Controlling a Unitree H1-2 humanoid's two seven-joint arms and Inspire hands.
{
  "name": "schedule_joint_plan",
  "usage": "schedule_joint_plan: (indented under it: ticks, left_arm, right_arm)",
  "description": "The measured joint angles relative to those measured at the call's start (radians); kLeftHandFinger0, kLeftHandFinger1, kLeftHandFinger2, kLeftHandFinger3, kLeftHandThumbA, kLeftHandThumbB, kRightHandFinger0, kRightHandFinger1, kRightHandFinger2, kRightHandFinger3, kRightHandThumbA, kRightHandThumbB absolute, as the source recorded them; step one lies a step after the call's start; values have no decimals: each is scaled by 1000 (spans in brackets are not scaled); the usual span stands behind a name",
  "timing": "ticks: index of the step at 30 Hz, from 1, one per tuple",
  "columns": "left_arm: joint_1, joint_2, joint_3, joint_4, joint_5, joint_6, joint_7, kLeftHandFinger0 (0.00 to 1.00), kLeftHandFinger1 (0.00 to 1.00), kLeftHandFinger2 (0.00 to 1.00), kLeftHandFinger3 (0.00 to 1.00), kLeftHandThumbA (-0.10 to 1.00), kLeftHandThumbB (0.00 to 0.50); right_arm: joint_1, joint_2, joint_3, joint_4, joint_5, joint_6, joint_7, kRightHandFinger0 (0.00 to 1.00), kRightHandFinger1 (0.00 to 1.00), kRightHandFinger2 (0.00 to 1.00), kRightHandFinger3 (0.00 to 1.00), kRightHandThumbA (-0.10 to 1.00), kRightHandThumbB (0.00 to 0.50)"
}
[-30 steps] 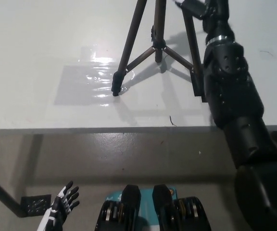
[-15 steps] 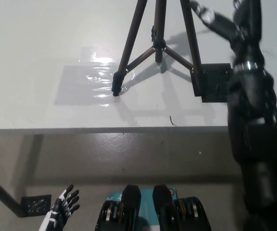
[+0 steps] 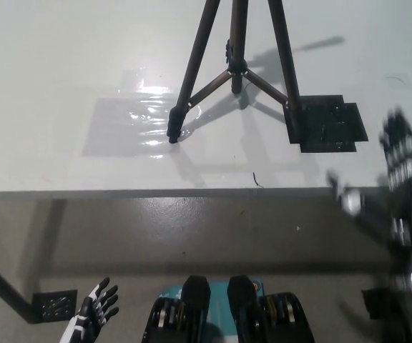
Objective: A tripod lies near the right hand side of the table and the robot grab a leg of the tripod using its right hand and put it up right.
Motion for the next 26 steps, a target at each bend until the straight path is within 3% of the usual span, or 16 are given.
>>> schedule_joint_plan:
  ticks: [1,2,3,7,9,12,14,19,26]
  left_arm:
    - [0,0,0,0,0,0,0,1000,1000,1000,1000,1000,94]
    - [0,0,0,0,-1,-1,0,1000,1000,1000,1000,1000,89]
    - [0,0,1,-1,-1,-1,0,1000,1000,1000,1000,1000,97]
    - [-3,2,2,-9,-2,-3,-1,1000,1000,1000,1000,1000,100]
    - [-4,4,3,-17,-3,-4,-1,1000,1000,1000,1000,1000,53]
    - [-10,7,6,-35,-7,-4,-3,1000,1000,1000,1000,1000,43]
    - [-14,7,7,-40,-9,-4,-5,1000,1000,1000,1000,1000,49]
    - [-22,7,12,-41,-17,-4,-8,1000,1000,1000,1000,1000,37]
    - [-29,7,16,-41,-18,-3,-10,1000,1000,1000,1000,1000,31]
  right_arm:
    - [58,-7,18,-39,-4,-10,4,1000,1000,1000,1000,1000,364]
    - [113,-16,38,-73,-9,-27,9,1000,1000,1000,1000,1000,360]
    - [160,-25,58,-94,-13,-45,13,1000,1000,1000,1000,1000,400]
    - [245,-41,96,-47,-20,-104,22,1000,1000,1000,1000,1000,390]
    - [247,-40,103,13,-20,-132,26,1000,1000,1000,1000,1000,355]
    - [230,-37,106,136,-13,-166,34,1000,1000,1000,1000,1000,386]
    - [218,-36,106,198,-8,-168,39,1000,1000,1000,1000,1000,408]
    - [179,-44,119,276,6,-157,76,1000,1000,1000,1000,1000,409]
    - [143,-62,127,317,24,-118,121,1000,1000,1000,1000,1000,364]
